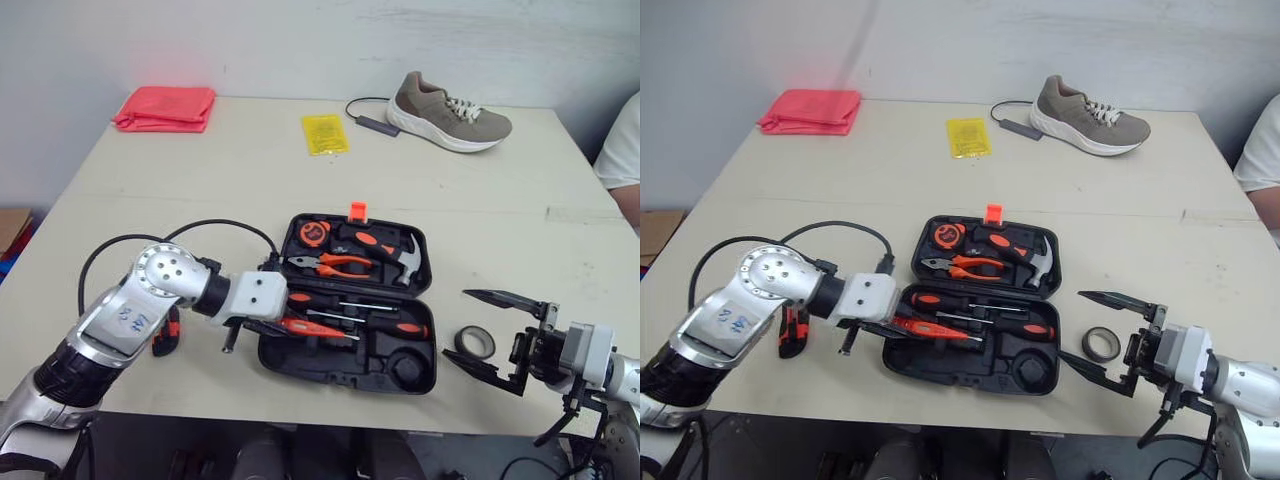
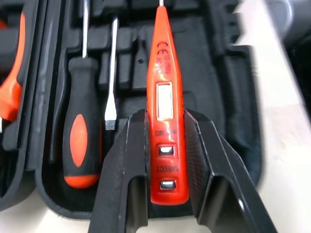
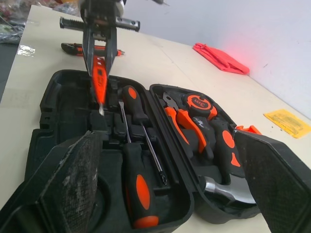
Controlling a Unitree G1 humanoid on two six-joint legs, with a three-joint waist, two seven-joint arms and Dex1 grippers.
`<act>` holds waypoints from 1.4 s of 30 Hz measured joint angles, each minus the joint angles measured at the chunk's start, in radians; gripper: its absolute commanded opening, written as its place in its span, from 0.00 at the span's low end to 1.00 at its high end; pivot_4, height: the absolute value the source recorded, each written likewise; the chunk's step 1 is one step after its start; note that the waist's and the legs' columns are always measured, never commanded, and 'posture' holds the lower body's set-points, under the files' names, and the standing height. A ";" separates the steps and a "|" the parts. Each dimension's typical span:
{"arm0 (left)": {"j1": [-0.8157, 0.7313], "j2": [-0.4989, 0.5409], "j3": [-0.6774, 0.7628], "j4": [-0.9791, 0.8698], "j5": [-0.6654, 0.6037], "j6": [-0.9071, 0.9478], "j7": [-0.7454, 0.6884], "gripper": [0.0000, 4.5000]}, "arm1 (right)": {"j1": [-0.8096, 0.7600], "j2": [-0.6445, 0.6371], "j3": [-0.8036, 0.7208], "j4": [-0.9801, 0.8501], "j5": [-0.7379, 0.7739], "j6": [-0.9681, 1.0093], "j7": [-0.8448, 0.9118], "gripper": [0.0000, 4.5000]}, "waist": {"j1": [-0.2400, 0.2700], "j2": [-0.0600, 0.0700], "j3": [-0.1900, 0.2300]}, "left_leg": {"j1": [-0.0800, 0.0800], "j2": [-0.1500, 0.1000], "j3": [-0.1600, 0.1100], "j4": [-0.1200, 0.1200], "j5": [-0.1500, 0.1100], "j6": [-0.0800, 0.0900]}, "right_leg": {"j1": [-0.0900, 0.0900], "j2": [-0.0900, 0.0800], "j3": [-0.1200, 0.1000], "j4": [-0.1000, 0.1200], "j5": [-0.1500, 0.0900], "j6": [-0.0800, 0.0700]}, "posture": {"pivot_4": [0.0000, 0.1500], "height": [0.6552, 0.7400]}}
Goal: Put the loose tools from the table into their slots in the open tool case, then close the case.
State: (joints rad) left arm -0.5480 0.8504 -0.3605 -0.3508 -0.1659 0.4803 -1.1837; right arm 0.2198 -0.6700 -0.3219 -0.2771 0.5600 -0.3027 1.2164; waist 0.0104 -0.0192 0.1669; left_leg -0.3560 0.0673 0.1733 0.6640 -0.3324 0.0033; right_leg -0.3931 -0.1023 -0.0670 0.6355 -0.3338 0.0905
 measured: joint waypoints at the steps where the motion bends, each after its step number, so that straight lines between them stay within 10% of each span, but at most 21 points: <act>1: -0.004 0.000 -0.009 -0.002 0.010 0.010 0.002 0.07 | 0.003 0.000 0.000 -0.003 0.000 0.000 -0.004 1.00 | -0.002 0.000 0.000 | 0.000 0.000 0.000 0.000 0.000 0.000 | 0.000 0.000 0.001 0.000 0.000 0.000 | 1.00 1.00; 33: -0.111 -0.023 -0.140 0.004 0.161 0.142 -0.010 0.07 | 0.044 -0.012 -0.001 -0.072 -0.011 0.020 -0.075 1.00 | -0.011 0.000 0.000 | 0.001 0.001 0.000 0.002 0.000 -0.001 | 0.000 0.003 0.003 0.002 0.000 0.000 | 1.00 1.00; 35: -0.111 -0.023 -0.139 0.003 0.161 0.142 -0.011 0.25 | 0.039 -0.020 -0.001 -0.076 -0.011 0.026 -0.080 1.00 | -0.012 0.000 0.000 | 0.001 0.001 0.000 0.002 0.000 -0.001 | 0.000 0.003 0.003 0.002 0.000 0.000 | 1.00 1.00; 42: -0.106 -0.014 -0.118 0.003 0.140 0.141 -0.029 0.25 | 0.013 -0.031 -0.001 -0.113 -0.010 0.076 -0.110 1.00 | -0.011 0.000 0.000 | 0.001 0.001 0.000 0.002 0.000 -0.001 | 0.000 0.003 0.003 0.002 0.000 0.000 | 1.00 1.00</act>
State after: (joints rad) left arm -0.6542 0.8367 -0.4785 -0.3477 -0.0260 0.6213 -1.2129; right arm 0.2331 -0.7008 -0.3224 -0.3905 0.5503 -0.2263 1.1060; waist -0.0010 -0.0195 0.1669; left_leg -0.3552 0.0686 0.1738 0.6660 -0.3319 0.0026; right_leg -0.3931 -0.0991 -0.0637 0.6374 -0.3341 0.0901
